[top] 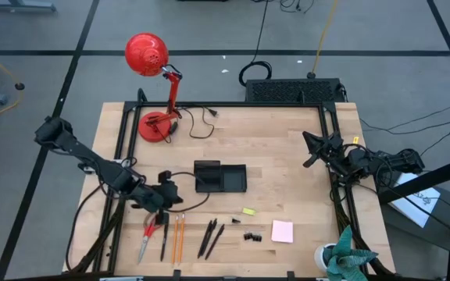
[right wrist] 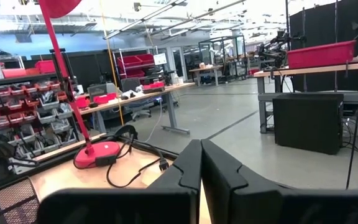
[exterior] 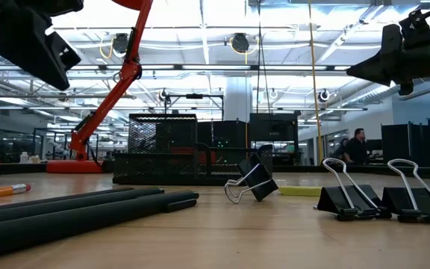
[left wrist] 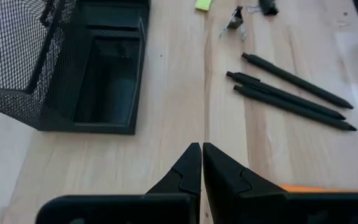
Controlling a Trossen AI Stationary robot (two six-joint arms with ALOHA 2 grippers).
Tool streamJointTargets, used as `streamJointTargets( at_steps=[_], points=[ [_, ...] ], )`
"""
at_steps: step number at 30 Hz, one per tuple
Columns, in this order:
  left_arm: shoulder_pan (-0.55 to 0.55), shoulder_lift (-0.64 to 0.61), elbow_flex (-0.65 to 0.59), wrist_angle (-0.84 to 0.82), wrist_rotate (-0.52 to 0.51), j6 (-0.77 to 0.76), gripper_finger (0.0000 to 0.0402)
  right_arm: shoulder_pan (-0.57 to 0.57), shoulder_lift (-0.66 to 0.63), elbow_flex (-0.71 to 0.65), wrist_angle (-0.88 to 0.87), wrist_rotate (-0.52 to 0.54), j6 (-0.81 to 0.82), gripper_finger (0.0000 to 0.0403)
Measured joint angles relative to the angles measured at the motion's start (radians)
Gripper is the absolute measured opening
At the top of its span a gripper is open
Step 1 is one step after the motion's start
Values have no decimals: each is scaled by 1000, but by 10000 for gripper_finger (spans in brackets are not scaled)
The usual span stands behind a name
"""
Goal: Pick and place office supplies into organizer
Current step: Put the right pencil into the top left section of the desk organizer
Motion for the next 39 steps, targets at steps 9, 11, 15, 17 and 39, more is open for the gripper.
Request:
streamJointTargets(
  at_steps=[9,11,15,17,39],
  points=[
    [-17,15,0,-40,23,-162,24,0,0,0,0,-1,-4,4],
    [-42,22,0,-36,-5,-204,24,0,0,0,10,4,-35,4],
    [-83,91,0,51,-43,-261,24,0,0,0,92,52,-159,4],
    [-94,157,24,105,-50,-285,24,0,0,0,123,55,-206,4],
    [-65,667,658,-1,-33,-235,44,0,4,0,60,-104,-160,4]
  ],
)
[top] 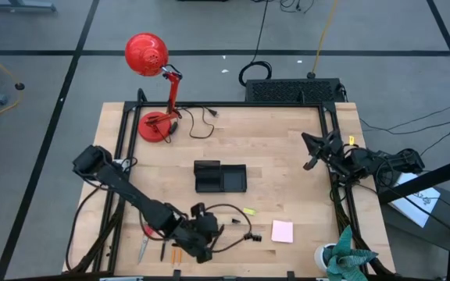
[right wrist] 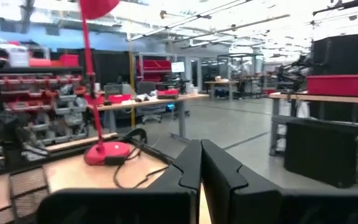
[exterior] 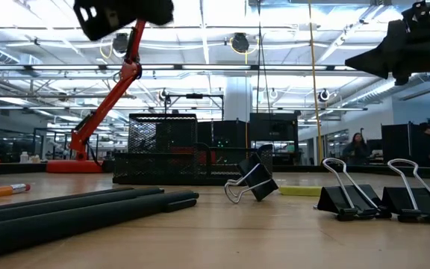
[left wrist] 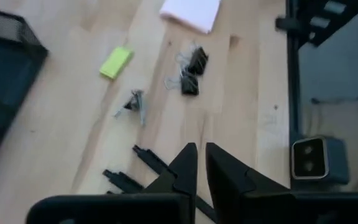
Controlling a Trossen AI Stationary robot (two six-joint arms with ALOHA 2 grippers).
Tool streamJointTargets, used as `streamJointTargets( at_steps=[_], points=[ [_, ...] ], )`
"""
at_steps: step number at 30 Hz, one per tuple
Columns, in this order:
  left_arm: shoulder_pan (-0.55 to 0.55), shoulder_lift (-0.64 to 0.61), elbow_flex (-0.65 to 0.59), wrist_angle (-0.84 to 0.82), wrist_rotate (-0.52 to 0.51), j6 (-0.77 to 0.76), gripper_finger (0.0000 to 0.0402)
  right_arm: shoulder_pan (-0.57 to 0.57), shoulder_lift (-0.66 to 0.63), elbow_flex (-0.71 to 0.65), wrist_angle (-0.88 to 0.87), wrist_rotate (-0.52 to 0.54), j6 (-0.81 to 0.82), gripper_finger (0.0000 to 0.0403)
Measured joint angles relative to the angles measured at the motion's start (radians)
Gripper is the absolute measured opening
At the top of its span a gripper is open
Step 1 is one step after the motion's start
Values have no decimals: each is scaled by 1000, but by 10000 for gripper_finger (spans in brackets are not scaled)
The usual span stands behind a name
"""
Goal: Pick and place office supplies into organizer
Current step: Put the right pencil into the top left section of the desk organizer
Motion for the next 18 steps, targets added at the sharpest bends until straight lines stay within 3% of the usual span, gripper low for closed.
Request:
streamJointTargets(
  at_steps=[4,13,18],
  points=[
    [-2,13,24,-110,3,-62,66,0,0,0,-27,-36,3,4],
    [-16,13,23,-520,58,-519,74,0,0,0,-12,-54,3,4],
    [-18,13,23,-574,105,-692,74,0,0,0,6,-54,3,4]
  ],
)
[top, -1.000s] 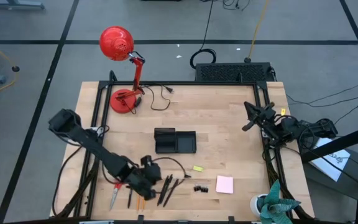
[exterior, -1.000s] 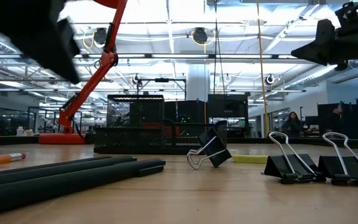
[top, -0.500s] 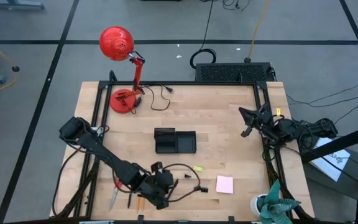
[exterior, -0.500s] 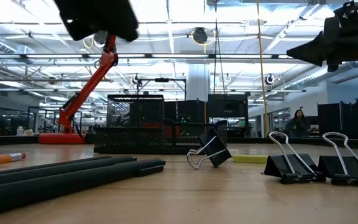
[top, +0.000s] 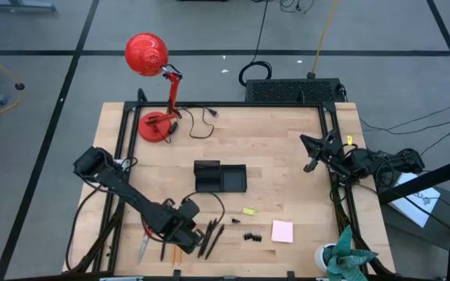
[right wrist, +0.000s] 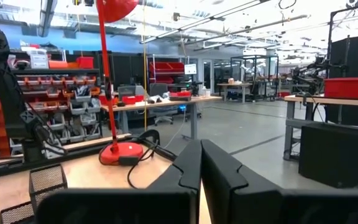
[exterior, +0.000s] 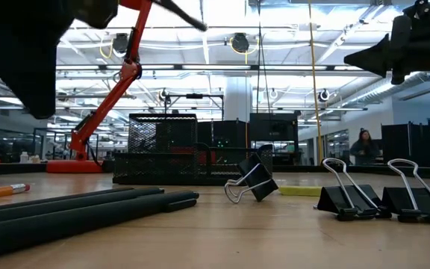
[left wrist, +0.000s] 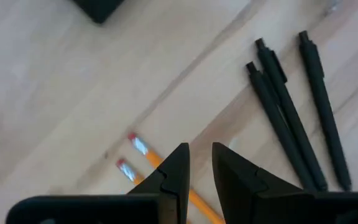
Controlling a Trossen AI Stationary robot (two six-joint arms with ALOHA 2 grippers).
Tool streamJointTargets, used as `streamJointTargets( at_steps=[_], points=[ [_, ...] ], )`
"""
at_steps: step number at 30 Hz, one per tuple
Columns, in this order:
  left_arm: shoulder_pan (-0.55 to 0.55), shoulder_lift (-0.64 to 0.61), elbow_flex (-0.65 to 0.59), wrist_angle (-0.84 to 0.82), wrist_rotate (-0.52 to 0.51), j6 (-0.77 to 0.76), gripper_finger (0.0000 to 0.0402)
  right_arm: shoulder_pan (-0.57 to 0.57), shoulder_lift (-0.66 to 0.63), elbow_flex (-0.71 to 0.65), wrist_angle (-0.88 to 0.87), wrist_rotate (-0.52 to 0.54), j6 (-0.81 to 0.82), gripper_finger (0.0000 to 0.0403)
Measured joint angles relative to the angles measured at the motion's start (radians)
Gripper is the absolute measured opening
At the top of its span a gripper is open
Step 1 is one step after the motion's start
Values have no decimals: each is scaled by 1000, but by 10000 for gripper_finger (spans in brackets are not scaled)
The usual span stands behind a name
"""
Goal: Pick and place office supplies into organizer
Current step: Put the right pencil into the top left section of the desk organizer
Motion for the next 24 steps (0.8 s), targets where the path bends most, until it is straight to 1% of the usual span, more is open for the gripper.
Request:
streamJointTargets(
  at_steps=[3,6,13,16,19,22,24],
  points=[
    [6,0,0,2,95,-100,74,0,0,0,-1,0,0,4],
    [15,0,0,3,140,-156,74,0,0,0,-1,0,0,4],
    [21,0,-1,1,137,-154,74,0,0,0,-1,-1,0,4],
    [31,-1,-21,25,130,-198,74,0,0,0,-1,-1,0,4],
    [40,-1,-47,76,137,-203,75,0,0,0,-1,0,0,4],
    [51,0,-72,154,176,-164,89,0,0,0,-2,0,0,4],
    [58,0,-75,181,171,-139,110,0,0,0,-3,-1,0,4]
  ],
)
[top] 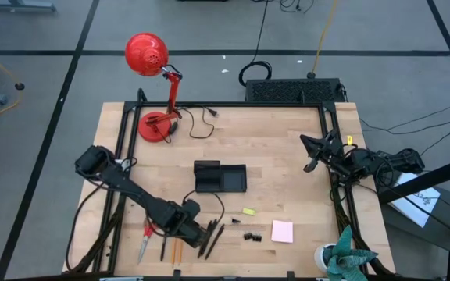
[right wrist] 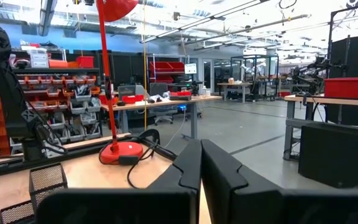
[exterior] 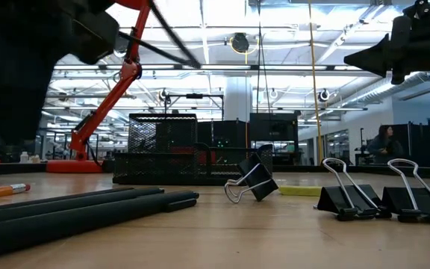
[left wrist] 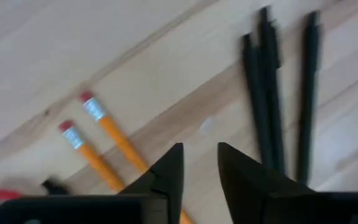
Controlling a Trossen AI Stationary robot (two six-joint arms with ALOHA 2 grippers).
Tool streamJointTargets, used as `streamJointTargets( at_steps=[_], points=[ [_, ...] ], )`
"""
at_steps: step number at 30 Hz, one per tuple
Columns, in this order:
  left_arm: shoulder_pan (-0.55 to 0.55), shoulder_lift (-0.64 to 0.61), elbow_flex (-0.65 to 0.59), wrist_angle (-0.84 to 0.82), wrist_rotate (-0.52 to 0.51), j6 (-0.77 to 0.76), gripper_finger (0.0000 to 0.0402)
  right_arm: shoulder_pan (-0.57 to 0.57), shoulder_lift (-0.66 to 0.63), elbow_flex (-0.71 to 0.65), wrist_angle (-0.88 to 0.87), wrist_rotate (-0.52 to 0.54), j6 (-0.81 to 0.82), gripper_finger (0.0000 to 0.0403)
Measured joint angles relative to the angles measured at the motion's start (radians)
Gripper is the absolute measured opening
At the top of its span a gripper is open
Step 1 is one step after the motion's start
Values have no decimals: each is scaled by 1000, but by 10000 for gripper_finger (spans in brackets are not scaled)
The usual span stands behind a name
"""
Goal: Pick and place office supplies into organizer
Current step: Put the right pencil into the top left section of the desk organizer
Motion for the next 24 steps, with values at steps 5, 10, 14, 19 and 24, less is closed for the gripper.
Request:
streamJointTargets(
  at_steps=[5,10,14,19,24],
  points=[
    [27,0,1,-42,-5,16,180,0,0,0,0,0,0,4],
    [45,0,0,-113,50,-1,230,0,0,0,0,0,0,4],
    [45,0,1,-115,45,-1,233,0,0,0,-2,0,6,4],
    [35,0,-20,-109,26,-1,207,0,0,0,-14,0,38,4],
    [23,0,-59,-74,27,-30,179,0,0,0,-29,0,52,4]
  ],
)
